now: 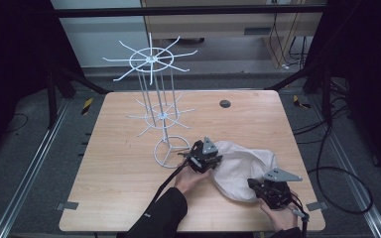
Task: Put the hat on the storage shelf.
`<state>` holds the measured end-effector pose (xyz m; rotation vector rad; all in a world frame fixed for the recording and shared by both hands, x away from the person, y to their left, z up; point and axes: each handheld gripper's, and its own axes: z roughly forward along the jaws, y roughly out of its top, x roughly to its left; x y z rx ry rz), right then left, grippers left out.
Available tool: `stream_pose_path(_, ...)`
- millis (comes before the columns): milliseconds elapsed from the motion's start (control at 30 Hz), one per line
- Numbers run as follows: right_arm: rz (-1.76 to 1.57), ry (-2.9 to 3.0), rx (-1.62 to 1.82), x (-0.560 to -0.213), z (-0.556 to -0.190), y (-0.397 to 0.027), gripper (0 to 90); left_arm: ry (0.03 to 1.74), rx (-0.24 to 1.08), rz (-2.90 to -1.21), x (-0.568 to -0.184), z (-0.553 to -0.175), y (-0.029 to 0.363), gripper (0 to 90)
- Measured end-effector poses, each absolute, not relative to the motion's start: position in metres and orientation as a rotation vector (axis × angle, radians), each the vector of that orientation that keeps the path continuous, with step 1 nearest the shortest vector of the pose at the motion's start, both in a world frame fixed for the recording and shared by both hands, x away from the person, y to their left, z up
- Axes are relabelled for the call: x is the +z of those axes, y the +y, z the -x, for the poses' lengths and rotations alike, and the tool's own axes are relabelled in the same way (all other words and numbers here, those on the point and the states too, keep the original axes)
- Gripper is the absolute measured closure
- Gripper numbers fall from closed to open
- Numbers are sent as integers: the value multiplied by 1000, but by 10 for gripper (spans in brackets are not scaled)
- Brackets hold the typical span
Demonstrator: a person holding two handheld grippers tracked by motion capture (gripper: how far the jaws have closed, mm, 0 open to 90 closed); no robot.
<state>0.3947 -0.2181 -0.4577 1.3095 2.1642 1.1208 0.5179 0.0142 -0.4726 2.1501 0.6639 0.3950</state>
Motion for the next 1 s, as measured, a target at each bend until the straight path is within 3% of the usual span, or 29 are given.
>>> stream_pose_path(200, -1314, 2158, 1116, -458, -396, -218, 895, 666, 395, -2167, -469, -514, 15, 897)
stream_pose_path(1000, -1280, 2094, 1126, -457, -422, -208, 900, 678, 366, -2118, -465, -441, 64, 900)
